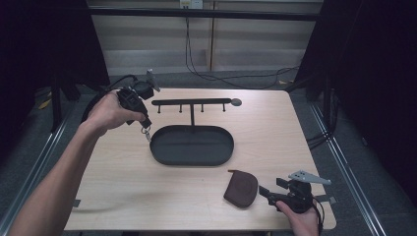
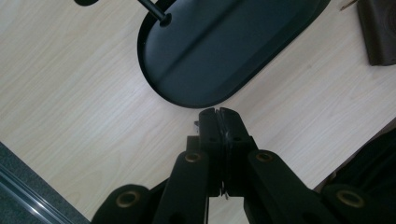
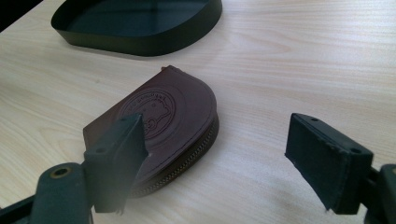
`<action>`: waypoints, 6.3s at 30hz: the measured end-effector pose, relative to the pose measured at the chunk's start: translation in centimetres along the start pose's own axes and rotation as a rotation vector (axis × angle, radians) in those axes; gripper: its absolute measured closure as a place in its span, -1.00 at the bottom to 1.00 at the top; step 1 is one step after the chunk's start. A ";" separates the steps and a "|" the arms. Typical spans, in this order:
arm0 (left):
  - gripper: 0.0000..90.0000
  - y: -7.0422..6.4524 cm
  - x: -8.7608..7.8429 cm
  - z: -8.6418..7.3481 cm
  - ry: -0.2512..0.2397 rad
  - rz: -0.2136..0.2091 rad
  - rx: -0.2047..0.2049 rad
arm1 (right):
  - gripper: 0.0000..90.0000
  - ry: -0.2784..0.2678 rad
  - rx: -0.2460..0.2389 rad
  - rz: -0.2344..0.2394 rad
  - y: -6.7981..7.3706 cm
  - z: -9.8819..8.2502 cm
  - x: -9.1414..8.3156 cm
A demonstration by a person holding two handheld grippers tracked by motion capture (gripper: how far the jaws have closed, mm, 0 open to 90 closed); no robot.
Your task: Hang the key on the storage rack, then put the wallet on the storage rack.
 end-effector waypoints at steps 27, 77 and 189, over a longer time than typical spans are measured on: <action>0.99 0.8 -0.4 3.4 0.008 -0.006 -0.006 | -0.56 -0.001 0.008 0.015 -0.1 0.0 0.0; 0.93 4.1 0.4 5.5 -0.055 0.027 -0.115 | -0.56 0.000 0.015 0.031 -0.2 0.0 0.0; -0.60 -0.9 15.1 -23.2 -0.713 -0.088 -0.012 | -0.55 0.407 -0.189 0.025 4.1 5.6 3.7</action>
Point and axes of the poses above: each handheld gripper's, and its own axes: x roughly forward along the jaws, z roughly out of its top, y roughly to its left, the point moved 1 cm from there along x, roughly forward along the jaws, and after that the axes turned 13 degrees about -z, right-handed, at the moved point
